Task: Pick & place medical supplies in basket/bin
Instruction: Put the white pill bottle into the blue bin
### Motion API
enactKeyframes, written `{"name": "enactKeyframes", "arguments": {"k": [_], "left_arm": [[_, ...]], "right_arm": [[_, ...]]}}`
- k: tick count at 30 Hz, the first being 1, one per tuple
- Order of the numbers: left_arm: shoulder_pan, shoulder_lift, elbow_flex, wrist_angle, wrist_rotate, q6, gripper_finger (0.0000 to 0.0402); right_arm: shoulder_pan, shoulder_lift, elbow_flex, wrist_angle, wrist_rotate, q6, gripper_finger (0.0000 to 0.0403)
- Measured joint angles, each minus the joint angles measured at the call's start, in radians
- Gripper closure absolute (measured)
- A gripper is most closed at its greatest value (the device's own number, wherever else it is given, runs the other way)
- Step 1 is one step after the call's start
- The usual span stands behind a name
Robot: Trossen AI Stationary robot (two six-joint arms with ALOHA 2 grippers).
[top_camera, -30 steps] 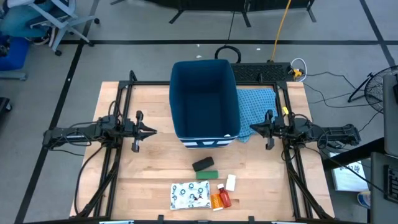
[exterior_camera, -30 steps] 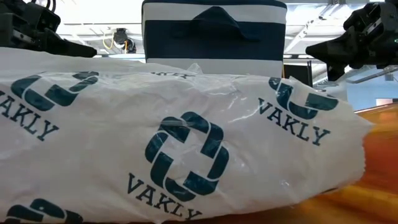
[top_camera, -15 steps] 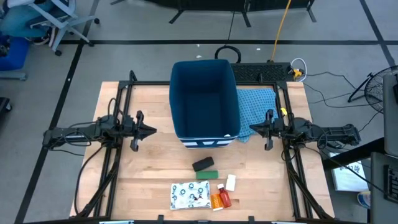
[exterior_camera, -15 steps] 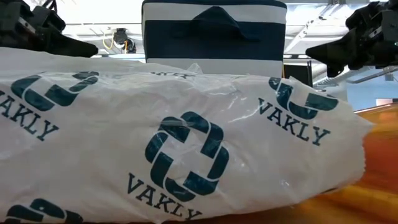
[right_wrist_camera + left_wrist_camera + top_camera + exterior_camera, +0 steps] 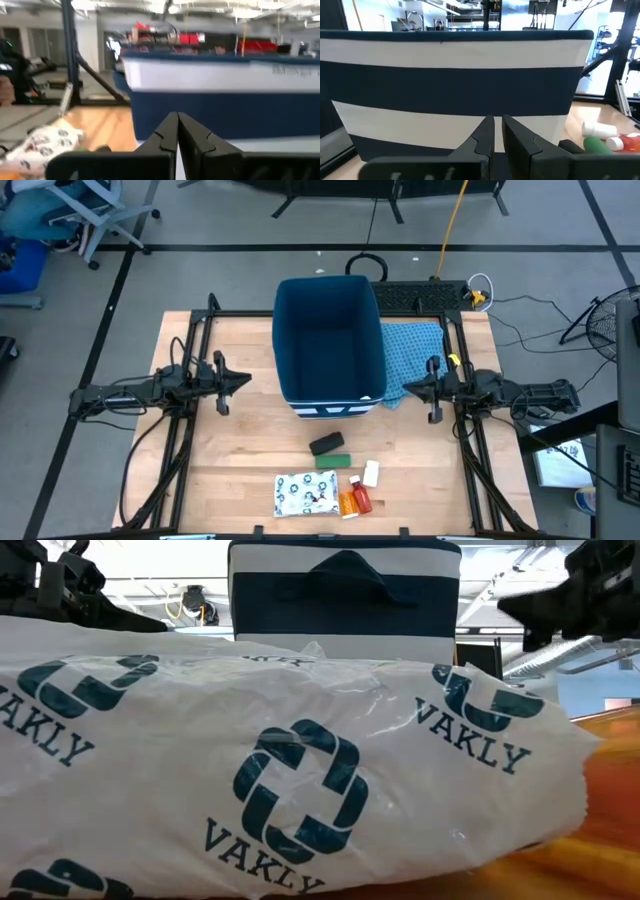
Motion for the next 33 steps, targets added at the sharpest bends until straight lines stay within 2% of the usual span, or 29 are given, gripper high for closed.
{"name": "enactKeyframes", "arguments": {"k": [6, 12, 15, 23, 27, 33], "left_arm": [[0.000, 0.000, 0.000, 0.000, -0.001, -0.032, 0.0366], [0.000, 0.000, 0.000, 0.000, -0.049, -0.014, 0.0366], [0.000, 0.000, 0.000, 0.000, -0.084, -0.009, 0.0366], [0.000, 0.000, 0.000, -0.008, -0.102, -0.016, 0.0366], [0.000, 0.000, 0.000, -0.009, -0.095, -0.032, 0.0366], [0.000, 0.000, 0.000, -0.010, -0.095, -0.045, 0.0366]], "right_arm": [[0.052, 0.113, 0.149, 0.047, -0.018, -0.048, 0.0355], [0.152, 0.369, 0.399, -0.034, -0.017, -0.169, 0.0307], [0.207, 0.524, 0.560, -0.129, -0.008, -0.225, 0.0286], [0.376, 0.930, 0.897, -0.548, 0.205, -0.345, 0.0229], [0.457, 1.092, 0.949, -0.668, 0.289, -0.365, 0.0200], [0.575, 1.258, 0.951, -0.680, 0.280, -0.457, 0.0168]]}}
